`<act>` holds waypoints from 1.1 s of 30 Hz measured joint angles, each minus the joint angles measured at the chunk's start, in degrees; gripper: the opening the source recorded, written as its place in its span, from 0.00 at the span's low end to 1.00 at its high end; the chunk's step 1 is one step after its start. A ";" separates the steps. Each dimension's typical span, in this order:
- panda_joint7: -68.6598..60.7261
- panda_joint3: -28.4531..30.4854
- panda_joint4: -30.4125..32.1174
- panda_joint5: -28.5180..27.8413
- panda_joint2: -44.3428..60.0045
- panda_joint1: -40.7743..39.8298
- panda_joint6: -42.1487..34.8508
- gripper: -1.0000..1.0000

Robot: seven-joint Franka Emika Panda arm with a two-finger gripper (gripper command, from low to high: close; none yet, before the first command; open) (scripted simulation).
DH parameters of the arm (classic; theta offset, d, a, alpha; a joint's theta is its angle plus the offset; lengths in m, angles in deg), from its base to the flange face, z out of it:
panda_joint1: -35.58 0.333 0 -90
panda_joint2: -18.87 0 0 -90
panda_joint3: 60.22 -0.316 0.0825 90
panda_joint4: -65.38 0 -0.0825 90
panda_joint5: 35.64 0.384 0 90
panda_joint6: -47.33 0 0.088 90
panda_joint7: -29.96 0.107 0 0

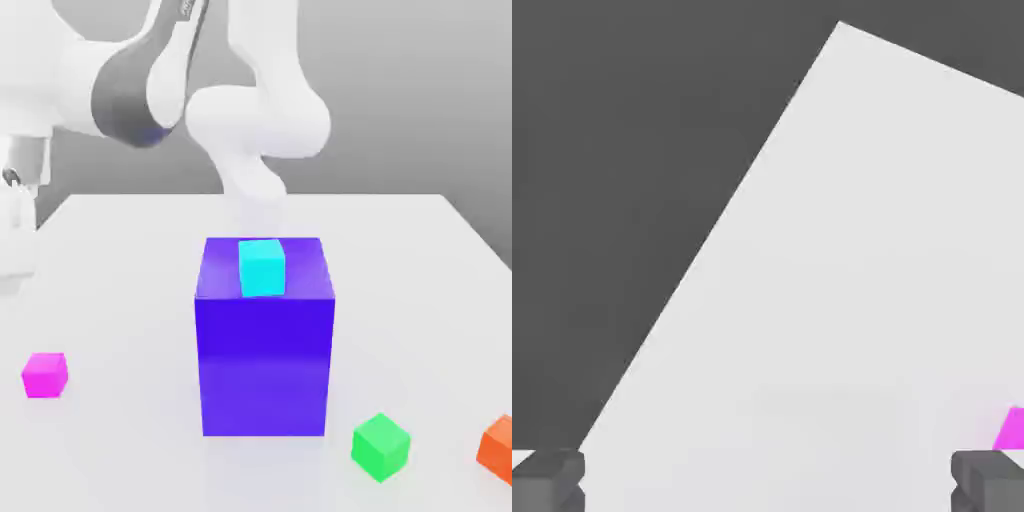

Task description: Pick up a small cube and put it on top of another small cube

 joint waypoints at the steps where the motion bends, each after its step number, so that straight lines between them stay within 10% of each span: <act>1: 0.89 0.57 0.77 0.90 2.11 -1.38 1.10 0.50; 10: -0.98 -3.56 2.12 12.73 21.08 -9.96 13.23 0.50; 11: -1.42 -4.80 1.74 13.27 22.98 -11.08 14.75 0.00; 24: 3.62 -1.16 3.70 7.15 12.75 -8.15 6.80 0.00; 33: -7.07 -10.63 1.19 5.05 10.36 -1.79 3.57 0.00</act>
